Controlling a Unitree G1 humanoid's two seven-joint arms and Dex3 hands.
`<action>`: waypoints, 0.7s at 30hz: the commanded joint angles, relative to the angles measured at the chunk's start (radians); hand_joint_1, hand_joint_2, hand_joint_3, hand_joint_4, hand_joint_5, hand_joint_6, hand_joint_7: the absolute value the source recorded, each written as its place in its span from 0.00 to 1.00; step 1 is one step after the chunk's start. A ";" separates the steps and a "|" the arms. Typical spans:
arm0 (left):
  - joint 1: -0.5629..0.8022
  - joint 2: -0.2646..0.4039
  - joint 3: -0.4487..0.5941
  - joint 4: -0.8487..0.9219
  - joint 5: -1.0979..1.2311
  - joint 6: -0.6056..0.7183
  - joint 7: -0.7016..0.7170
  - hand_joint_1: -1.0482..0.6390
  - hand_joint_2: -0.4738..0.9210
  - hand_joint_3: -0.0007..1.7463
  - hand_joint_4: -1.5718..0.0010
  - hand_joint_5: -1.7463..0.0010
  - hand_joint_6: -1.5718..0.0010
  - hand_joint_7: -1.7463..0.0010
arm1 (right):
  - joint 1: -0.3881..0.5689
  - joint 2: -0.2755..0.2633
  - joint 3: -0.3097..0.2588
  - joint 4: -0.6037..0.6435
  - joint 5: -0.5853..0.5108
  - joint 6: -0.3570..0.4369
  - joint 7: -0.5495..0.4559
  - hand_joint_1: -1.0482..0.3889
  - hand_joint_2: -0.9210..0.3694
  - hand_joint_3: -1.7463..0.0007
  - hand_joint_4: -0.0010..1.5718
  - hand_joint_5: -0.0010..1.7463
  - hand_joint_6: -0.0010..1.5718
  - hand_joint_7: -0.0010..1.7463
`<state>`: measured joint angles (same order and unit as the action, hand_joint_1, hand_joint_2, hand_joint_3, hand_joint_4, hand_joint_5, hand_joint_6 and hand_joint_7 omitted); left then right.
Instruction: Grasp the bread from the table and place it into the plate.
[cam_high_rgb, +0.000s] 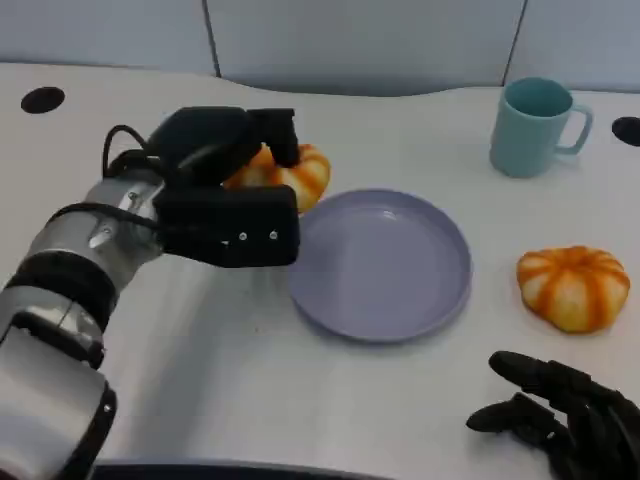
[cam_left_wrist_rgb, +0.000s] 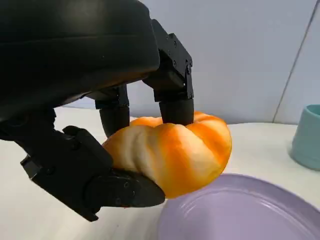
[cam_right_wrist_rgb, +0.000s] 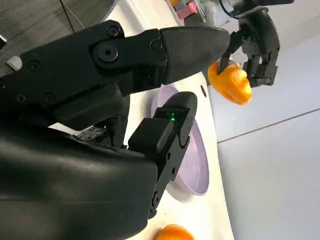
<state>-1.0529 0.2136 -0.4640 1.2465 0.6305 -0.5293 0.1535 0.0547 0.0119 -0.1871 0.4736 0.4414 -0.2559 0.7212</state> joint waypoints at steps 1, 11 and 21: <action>-0.028 -0.020 -0.018 -0.013 0.017 -0.003 0.008 0.51 0.79 0.59 0.46 0.00 0.57 0.00 | 0.019 -0.001 0.006 -0.006 -0.006 0.023 -0.020 0.21 0.00 0.83 0.39 0.56 0.60 0.00; -0.032 -0.087 -0.086 0.000 0.072 -0.014 0.027 0.51 0.72 0.65 0.44 0.00 0.57 0.00 | 0.024 0.005 0.015 -0.011 -0.006 0.019 -0.018 0.22 0.00 0.83 0.39 0.55 0.60 0.01; -0.031 -0.140 -0.150 0.030 0.135 -0.004 0.087 0.51 0.75 0.62 0.46 0.00 0.59 0.02 | 0.035 0.005 0.026 -0.029 -0.007 0.027 -0.028 0.22 0.00 0.83 0.39 0.55 0.60 0.00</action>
<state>-1.0668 0.0808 -0.6019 1.2651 0.7509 -0.5349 0.2075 0.0704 0.0234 -0.1616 0.4457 0.4404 -0.2451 0.7036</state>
